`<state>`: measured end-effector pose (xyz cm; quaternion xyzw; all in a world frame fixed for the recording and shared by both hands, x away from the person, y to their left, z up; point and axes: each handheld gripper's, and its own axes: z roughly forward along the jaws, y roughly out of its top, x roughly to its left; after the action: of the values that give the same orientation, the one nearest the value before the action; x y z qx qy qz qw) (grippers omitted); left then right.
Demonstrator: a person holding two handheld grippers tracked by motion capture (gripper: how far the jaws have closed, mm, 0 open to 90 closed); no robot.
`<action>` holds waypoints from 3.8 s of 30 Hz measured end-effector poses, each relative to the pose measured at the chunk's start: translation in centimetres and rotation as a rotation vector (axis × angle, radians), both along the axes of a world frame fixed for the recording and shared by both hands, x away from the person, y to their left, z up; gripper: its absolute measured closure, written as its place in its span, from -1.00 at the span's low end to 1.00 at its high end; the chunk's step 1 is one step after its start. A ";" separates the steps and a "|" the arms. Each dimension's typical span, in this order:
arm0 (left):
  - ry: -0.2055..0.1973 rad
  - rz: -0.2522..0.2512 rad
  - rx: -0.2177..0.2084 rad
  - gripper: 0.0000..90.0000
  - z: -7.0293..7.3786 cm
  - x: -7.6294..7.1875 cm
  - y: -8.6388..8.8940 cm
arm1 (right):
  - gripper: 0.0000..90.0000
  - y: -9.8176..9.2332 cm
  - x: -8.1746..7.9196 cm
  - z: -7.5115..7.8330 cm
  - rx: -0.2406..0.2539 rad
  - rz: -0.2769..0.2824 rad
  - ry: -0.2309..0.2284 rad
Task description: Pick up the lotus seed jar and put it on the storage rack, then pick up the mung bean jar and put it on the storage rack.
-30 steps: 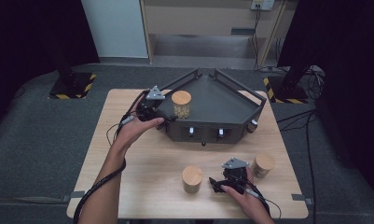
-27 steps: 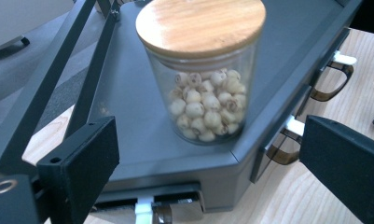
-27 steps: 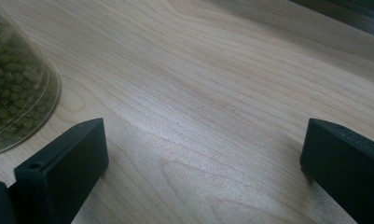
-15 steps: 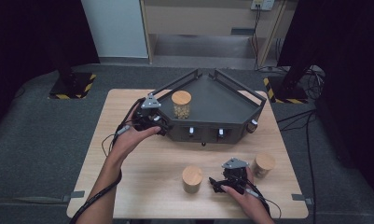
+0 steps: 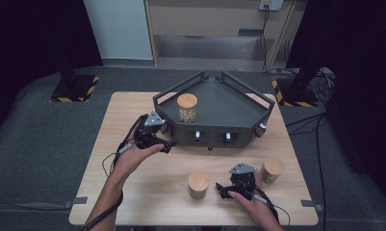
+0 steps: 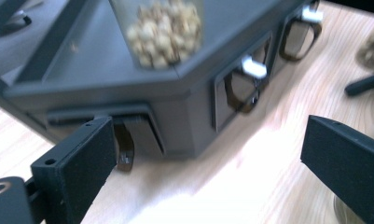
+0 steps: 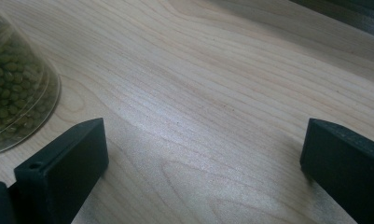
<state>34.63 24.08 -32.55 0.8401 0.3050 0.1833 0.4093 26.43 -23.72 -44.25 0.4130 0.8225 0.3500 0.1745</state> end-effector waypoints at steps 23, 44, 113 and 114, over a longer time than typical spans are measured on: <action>0.072 0.162 -0.074 -0.95 -4.8 -4.9 2.4 | -0.98 0.0 0.0 0.0 0.000 0.001 0.000; 0.185 0.216 -0.018 -0.94 -9.7 -5.6 2.3 | -0.98 0.0 0.1 0.0 0.000 0.004 0.001; 0.146 0.263 0.045 -1.00 -11.7 -6.1 1.5 | -0.91 0.6 -6.4 7.4 0.039 0.074 -0.136; 0.146 0.263 0.046 -1.00 -11.7 -6.1 1.5 | -0.91 0.7 -6.4 7.5 0.039 0.075 -0.137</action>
<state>28.51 25.58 -44.21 0.8132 0.4370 0.1805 0.3394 20.01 -23.01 -36.77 0.3602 0.8165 0.3999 0.2090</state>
